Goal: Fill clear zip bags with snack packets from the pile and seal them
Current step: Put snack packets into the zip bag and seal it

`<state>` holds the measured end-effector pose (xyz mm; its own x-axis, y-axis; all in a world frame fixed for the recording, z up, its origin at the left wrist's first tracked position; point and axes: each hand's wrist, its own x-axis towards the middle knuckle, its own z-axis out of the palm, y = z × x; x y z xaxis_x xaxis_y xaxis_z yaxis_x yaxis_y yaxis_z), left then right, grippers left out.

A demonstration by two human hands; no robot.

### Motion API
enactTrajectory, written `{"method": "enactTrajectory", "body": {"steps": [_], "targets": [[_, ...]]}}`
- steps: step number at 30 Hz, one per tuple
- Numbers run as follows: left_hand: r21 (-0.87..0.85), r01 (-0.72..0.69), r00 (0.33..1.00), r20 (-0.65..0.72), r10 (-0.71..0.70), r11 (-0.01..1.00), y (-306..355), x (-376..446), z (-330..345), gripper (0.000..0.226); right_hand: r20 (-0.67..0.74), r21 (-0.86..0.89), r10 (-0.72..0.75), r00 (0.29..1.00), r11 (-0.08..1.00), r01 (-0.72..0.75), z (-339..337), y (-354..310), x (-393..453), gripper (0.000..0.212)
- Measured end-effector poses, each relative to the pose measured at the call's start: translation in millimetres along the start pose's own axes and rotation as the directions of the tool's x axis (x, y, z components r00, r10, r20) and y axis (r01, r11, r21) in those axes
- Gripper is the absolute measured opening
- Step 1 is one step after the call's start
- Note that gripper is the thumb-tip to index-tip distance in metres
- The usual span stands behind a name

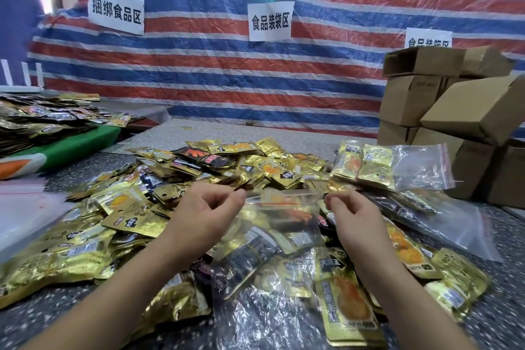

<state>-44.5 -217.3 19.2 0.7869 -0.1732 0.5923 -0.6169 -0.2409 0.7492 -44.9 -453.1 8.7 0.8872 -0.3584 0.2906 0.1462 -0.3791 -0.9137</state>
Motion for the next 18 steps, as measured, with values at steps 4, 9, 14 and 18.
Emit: {"method": "enactTrajectory", "body": {"steps": [4, 9, 14, 18], "targets": [[-0.024, 0.037, 0.999, 0.032, -0.036, 0.999, -4, 2, -1, 0.054, 0.087, -0.337, -0.117, 0.989, 0.931, 0.14, 4, 15, 4, 0.022], [-0.04, 0.068, 0.992, 0.106, -0.063, 0.997, -9, 3, -6, 0.053, 0.411, -0.644, -0.092, 0.907, 0.675, 0.361, 12, 12, 5, 0.039], [-0.075, 0.087, 0.989, 0.128, -0.077, 0.993, -10, 4, -6, 0.056, 0.518, -0.721, -0.042, 0.854, 0.516, 0.463, 11, -7, 16, 0.04], [-0.057, 0.102, 0.985, 0.143, -0.093, 0.993, -10, 4, -4, 0.051, 0.488, -0.683, -0.047, 0.872, 0.602, 0.415, 10, -2, 10, 0.044]]}}
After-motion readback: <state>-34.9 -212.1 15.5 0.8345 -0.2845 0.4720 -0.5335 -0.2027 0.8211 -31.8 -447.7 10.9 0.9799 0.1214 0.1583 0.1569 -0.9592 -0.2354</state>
